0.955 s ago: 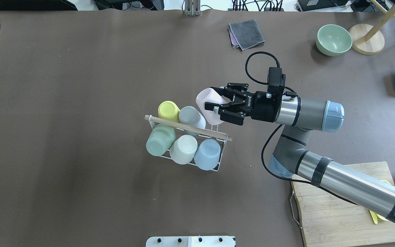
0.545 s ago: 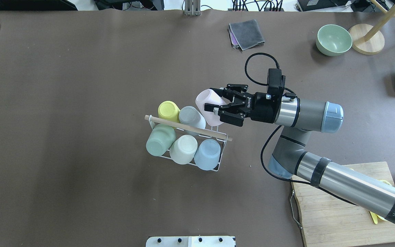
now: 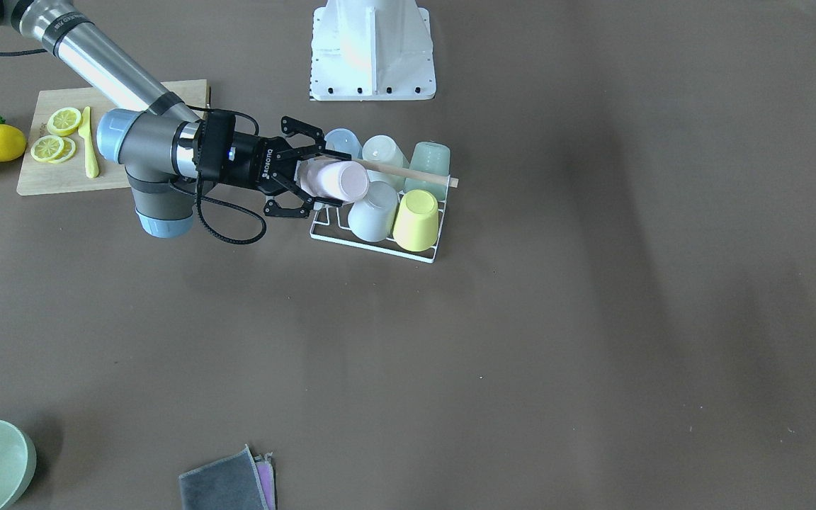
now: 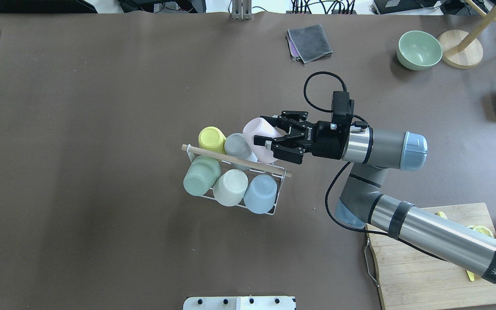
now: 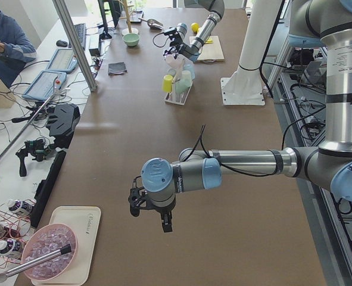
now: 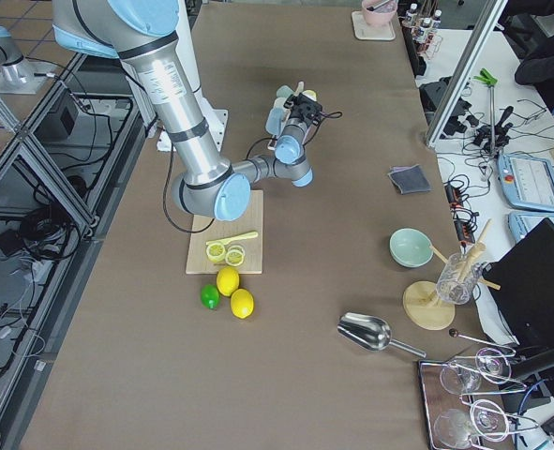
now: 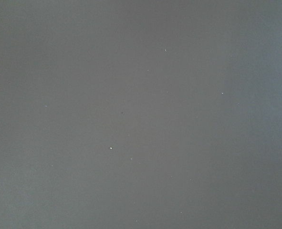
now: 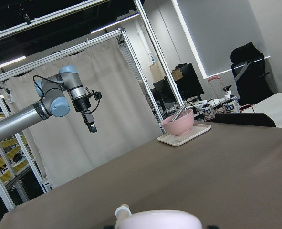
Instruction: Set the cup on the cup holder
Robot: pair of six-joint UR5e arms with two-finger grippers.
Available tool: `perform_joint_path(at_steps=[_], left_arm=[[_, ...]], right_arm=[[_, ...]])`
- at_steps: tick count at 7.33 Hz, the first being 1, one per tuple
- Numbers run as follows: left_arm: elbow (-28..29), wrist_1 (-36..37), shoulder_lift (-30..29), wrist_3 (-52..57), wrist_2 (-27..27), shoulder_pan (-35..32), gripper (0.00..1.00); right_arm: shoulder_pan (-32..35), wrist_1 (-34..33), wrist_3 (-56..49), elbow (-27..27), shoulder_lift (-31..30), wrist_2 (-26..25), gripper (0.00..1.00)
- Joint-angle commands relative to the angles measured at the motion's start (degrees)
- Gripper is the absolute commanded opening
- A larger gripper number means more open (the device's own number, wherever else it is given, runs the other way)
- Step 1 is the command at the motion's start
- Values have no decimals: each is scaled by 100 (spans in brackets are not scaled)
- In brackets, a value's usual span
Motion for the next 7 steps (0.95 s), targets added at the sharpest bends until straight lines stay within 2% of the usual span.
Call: perform_joint_path(at_steps=[1,7], left_arm=[[-5,-1,2,5,1,-12,98],[-5,8,2,5,1,-21,98]], right_arm=[[-28,69,-9,-18,-12,1,0],[-37,166,-9,-10,-91,1,0]])
